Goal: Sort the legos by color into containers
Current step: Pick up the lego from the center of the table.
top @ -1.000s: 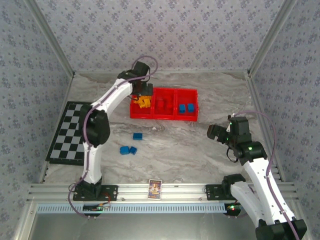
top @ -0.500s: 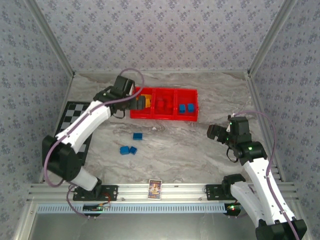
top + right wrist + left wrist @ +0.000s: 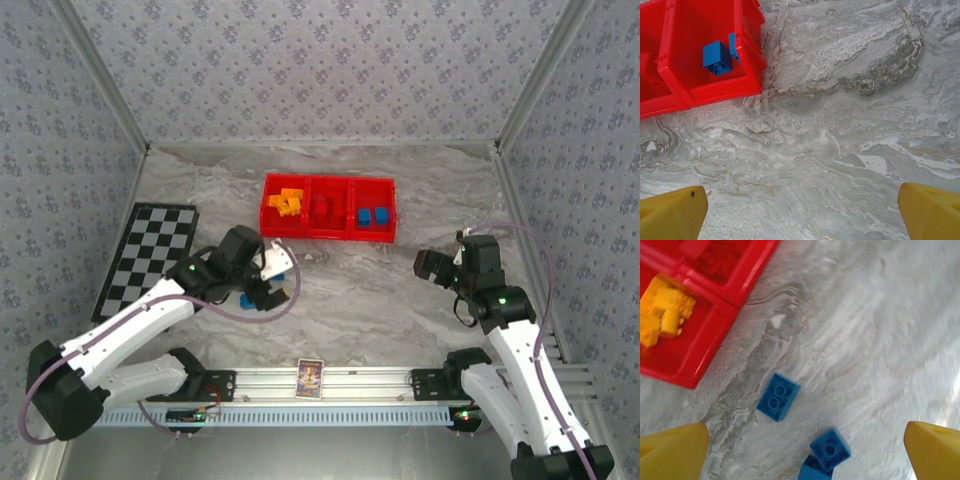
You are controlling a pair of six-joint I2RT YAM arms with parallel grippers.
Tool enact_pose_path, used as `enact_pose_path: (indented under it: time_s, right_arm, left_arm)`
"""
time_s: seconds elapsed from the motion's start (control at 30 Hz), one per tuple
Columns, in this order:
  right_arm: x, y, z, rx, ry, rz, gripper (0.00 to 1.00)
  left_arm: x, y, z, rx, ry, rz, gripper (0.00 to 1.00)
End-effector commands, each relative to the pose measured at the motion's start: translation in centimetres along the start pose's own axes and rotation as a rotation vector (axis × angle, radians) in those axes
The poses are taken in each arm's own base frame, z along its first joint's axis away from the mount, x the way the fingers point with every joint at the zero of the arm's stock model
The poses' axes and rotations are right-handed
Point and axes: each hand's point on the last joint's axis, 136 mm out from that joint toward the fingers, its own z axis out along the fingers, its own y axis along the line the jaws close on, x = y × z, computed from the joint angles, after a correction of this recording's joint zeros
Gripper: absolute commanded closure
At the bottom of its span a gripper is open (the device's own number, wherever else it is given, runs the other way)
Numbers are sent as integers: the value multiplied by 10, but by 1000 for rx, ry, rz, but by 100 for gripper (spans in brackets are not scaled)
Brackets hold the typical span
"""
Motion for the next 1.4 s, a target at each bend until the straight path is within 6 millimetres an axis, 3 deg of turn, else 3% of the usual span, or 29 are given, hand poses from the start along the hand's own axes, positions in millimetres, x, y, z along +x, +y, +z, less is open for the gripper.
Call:
enact_pose_path:
  time_s: [0.0,0.17,0.5,0.67,0.93,1.17,1.37]
  right_arm:
    - [1,3,0,-22,-3,-7,0]
    - [0,4,1,-33,-22,-2,0]
    - [-2,9,-14,-61,-55,-11,0]
    - [-3,9,-16,-62,-73,-9,0]
    - [-3,7,-16,-48,-73,-6,0]
    - [-3,6,-15,-43,-76,-6,0]
    - [-3,6,-13,-43,-73,-7,0]
  left_arm:
    - [22,-13,5,117,20,281,3]
    - [51,2,27,186,100,399,7]
    - [41,24,66,228,123,488,12]
    - [38,41,84,261,108,412,18]
    - [27,44,97,312,84,358,19]
    - [33,49,111,300,106,349,21]
    - [44,42,119,335,132,333,24]
